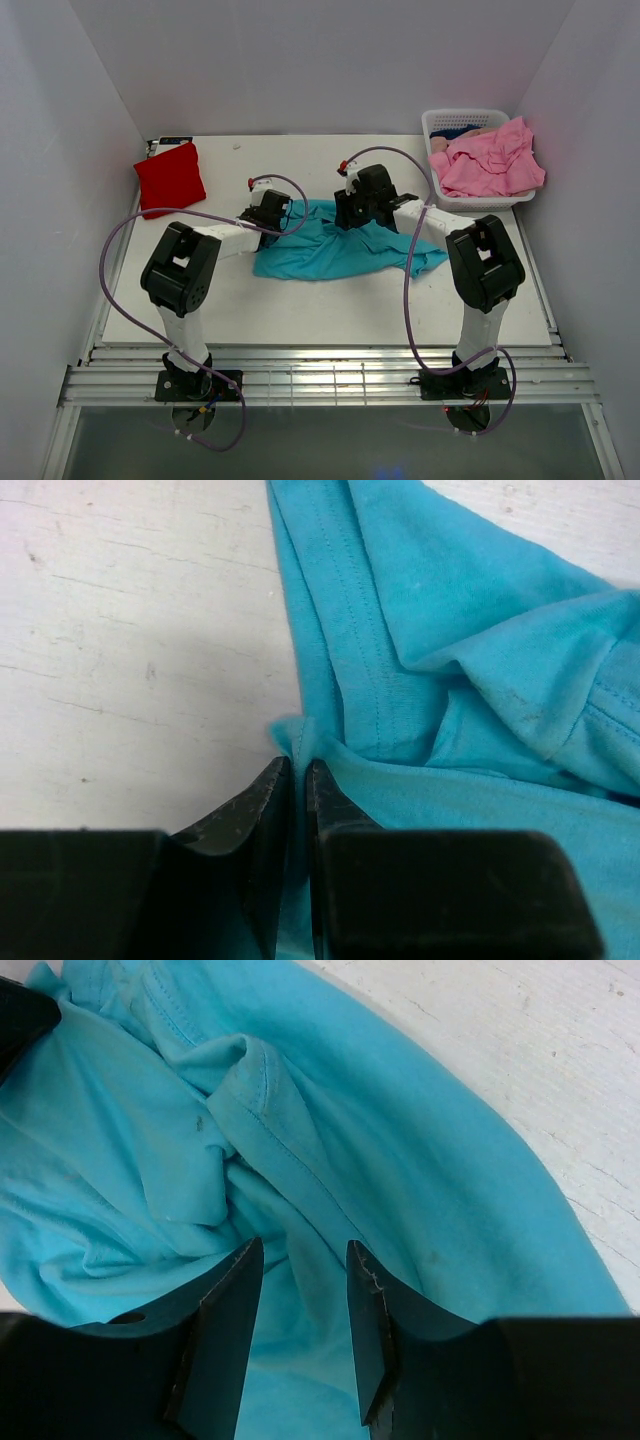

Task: Fold and stack the t-shirts
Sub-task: Flatten out the tshirt

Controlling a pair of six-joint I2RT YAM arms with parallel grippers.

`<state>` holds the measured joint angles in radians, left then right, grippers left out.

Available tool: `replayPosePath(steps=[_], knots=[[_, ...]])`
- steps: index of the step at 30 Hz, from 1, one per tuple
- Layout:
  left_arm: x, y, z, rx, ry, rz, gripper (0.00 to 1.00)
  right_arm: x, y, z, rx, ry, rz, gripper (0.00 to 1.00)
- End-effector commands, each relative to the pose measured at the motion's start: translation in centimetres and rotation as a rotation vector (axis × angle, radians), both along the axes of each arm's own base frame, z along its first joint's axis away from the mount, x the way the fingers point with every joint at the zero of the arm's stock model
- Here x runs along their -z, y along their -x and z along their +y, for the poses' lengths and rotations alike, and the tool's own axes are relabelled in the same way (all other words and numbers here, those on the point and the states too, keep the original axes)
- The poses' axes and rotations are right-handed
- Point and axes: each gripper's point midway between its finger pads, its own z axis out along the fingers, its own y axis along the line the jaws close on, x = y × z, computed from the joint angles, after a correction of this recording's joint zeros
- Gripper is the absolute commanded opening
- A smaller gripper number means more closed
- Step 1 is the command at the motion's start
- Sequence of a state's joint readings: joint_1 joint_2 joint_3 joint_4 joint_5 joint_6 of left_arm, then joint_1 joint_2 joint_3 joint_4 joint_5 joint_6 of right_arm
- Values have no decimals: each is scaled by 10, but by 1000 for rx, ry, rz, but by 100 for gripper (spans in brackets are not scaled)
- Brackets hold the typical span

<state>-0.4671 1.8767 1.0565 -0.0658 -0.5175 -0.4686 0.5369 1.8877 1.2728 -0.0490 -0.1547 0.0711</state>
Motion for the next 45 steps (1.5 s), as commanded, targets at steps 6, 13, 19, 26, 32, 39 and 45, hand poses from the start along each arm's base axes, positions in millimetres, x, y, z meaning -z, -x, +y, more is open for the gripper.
replayPosePath(steps=[6,13,19,26,32,39,45], knots=[[-43,-10,17,-62,-38,-80,23,-37,-10,31,-93,-121,-52,51],[-42,-9,15,-55,-28,-67,23,-39,-27,57,-136,-191,-64,53],[-41,-6,16,-55,-30,-62,23,-20,-36,74,-155,-194,-20,53],[-40,-6,17,-58,-35,-61,23,3,-37,79,-151,-173,7,45],[-50,-15,29,-94,-64,-92,22,-11,-46,62,-87,-116,-70,8],[-89,-38,84,-214,-13,-167,22,-72,-62,-7,78,49,-213,8],[-120,-31,113,-285,-38,-234,22,-99,-49,-71,196,213,-276,8]])
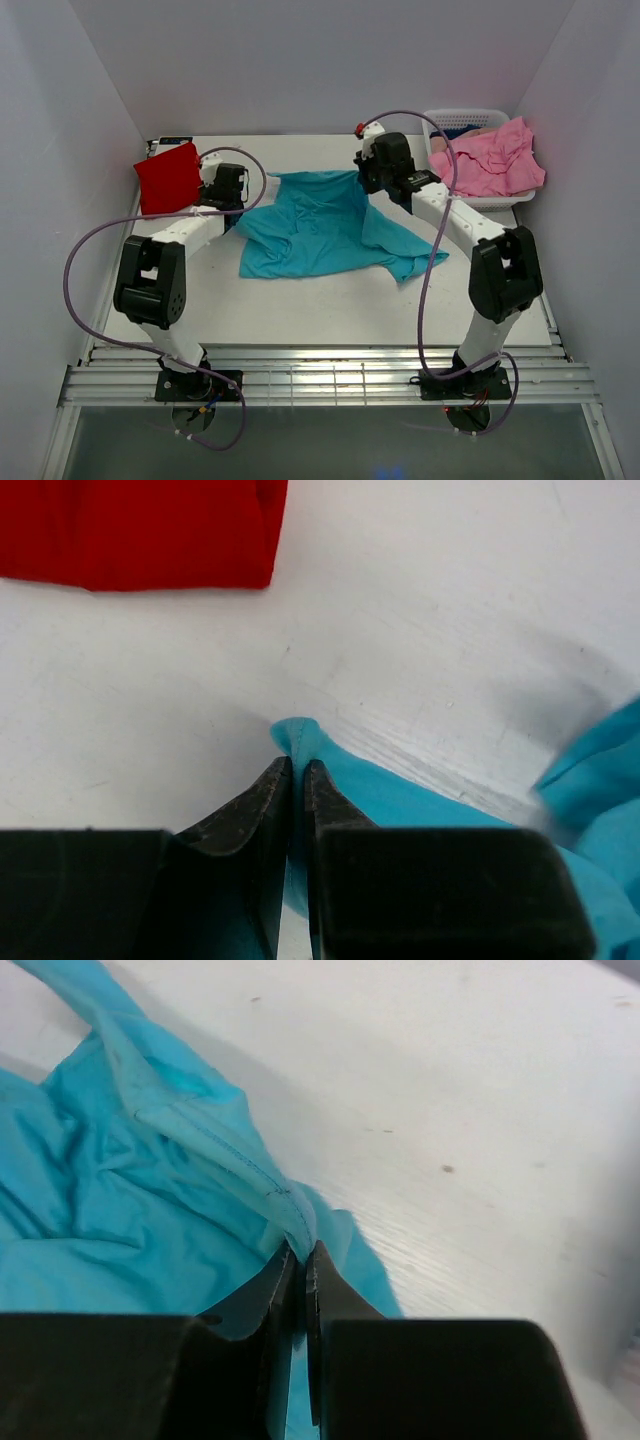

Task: Fold and stack the t-shirts
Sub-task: Flatten out the tshirt

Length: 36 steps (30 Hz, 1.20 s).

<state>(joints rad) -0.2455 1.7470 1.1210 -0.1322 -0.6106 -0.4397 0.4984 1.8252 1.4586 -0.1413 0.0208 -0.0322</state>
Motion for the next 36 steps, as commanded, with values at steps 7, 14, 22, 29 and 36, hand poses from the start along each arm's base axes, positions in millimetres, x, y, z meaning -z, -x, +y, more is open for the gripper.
replayPosePath(steps=[7,14,22,29,36], knots=[[-51,8,7,-36,-5,-107,21,-5,33,-102,279,267,-5,8],[-48,15,16,-84,-31,-107,21,-17,70,-168,538,405,42,8],[-28,13,11,-69,-18,-62,20,-15,76,-160,508,345,113,58],[1,11,7,-46,-30,26,22,-20,10,-117,381,166,113,64],[18,12,12,-66,-63,75,76,-3,-47,-83,265,73,130,63]])
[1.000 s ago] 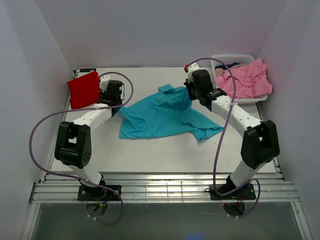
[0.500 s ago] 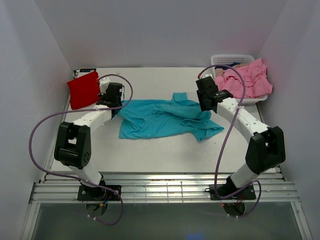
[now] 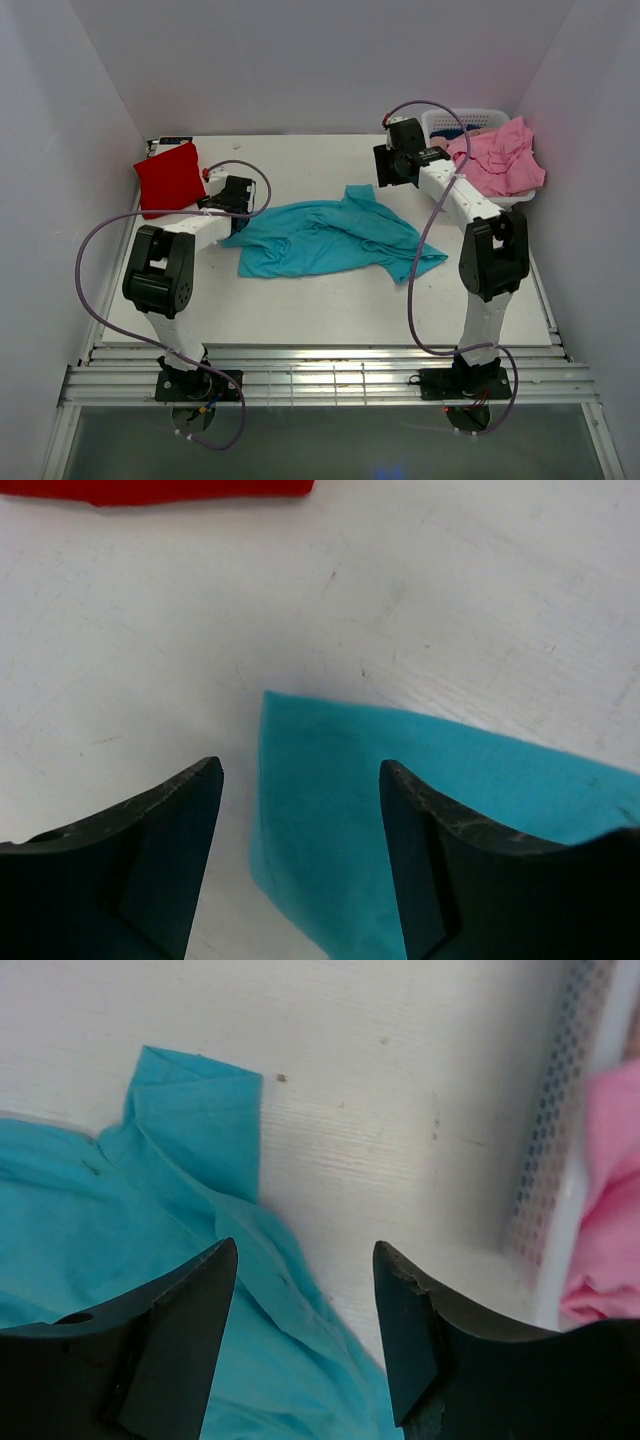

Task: Fold and stack the t-shirts
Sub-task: Flatten out the tshirt

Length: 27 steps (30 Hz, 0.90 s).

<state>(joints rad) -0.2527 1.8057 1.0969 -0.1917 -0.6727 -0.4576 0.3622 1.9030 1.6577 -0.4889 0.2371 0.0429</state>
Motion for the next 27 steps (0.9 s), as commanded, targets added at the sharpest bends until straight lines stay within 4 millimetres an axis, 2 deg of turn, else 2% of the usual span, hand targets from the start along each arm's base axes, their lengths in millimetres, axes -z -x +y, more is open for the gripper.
replayPosePath(steps=[1,3,4,10,16,19,27], knots=[[-18,-8,1,-18,-1,-42,77,0,-31,24,-89,-89,-25,63],[-18,-9,1,-18,-9,-41,77,-2,-44,28,-112,-111,-41,62],[-16,-10,1,-19,-15,-35,77,11,-49,29,-115,-108,-21,62],[-8,-14,4,-23,-34,-26,77,35,-64,23,-121,-133,16,62],[-2,-22,18,-53,-43,-17,77,59,-58,28,-168,-189,84,62],[-2,-20,25,-72,-45,-18,77,69,-55,37,-201,-230,107,62],[-6,-17,28,-74,-44,-24,77,98,-51,64,-265,-360,199,62]])
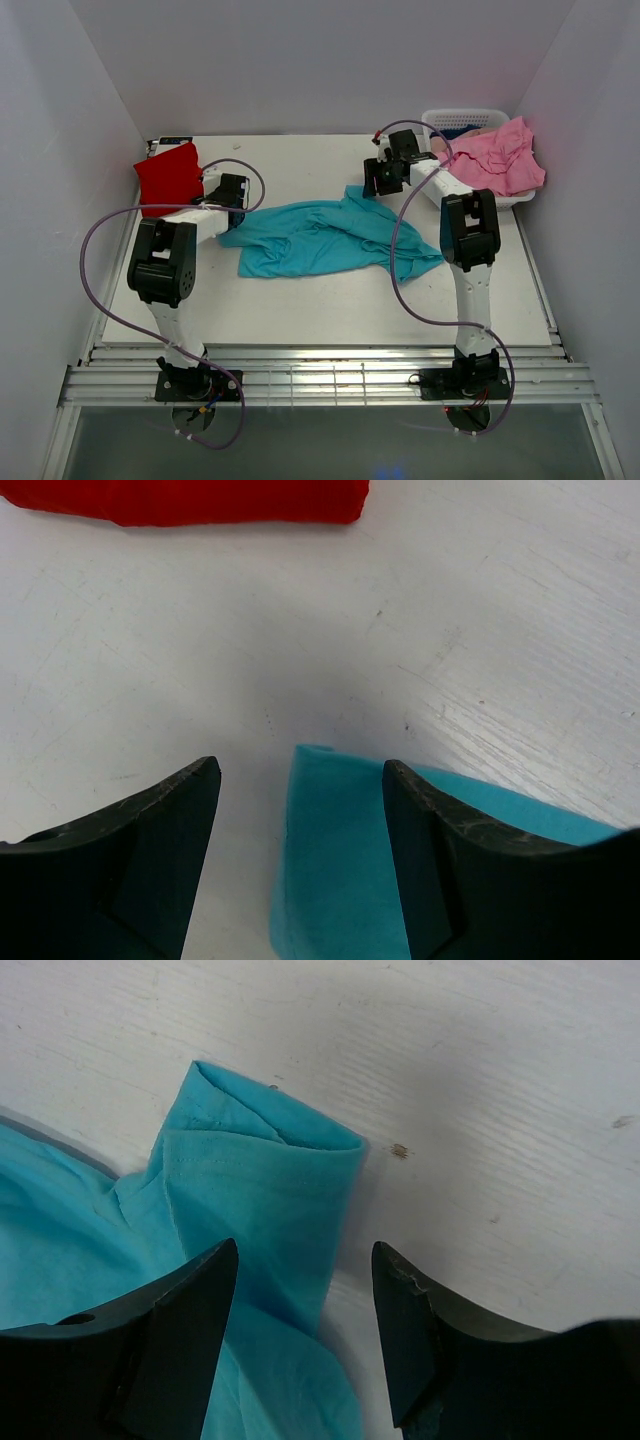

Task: Fold and stack the t-shirts
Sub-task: Flatten out the tshirt

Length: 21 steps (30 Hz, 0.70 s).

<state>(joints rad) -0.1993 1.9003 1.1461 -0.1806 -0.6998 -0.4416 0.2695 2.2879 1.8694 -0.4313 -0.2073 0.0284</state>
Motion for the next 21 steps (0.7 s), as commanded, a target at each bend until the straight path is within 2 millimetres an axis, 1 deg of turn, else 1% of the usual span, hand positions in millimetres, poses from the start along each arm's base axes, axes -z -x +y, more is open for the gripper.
replayPosePath(steps=[1,5,8,14,15,18,21], knots=[[-24,-6,3,-13,-8,-61,77,-3,-4,20,-39,-92,5,62],[-23,-7,1,-7,4,-62,77,5,2,18,-47,-89,13,62],[-20,-8,-2,1,17,-57,77,0,1,18,-56,-89,-11,61],[-14,-6,-3,1,28,-47,77,-22,-4,23,-73,-114,-66,61],[-13,-5,-4,5,28,-43,77,-25,-3,25,-77,-112,-72,60],[-14,-6,-5,7,35,-48,77,-41,0,29,-103,-107,-120,59],[-13,-6,-7,9,43,-48,77,-49,4,36,-140,-74,-166,57]])
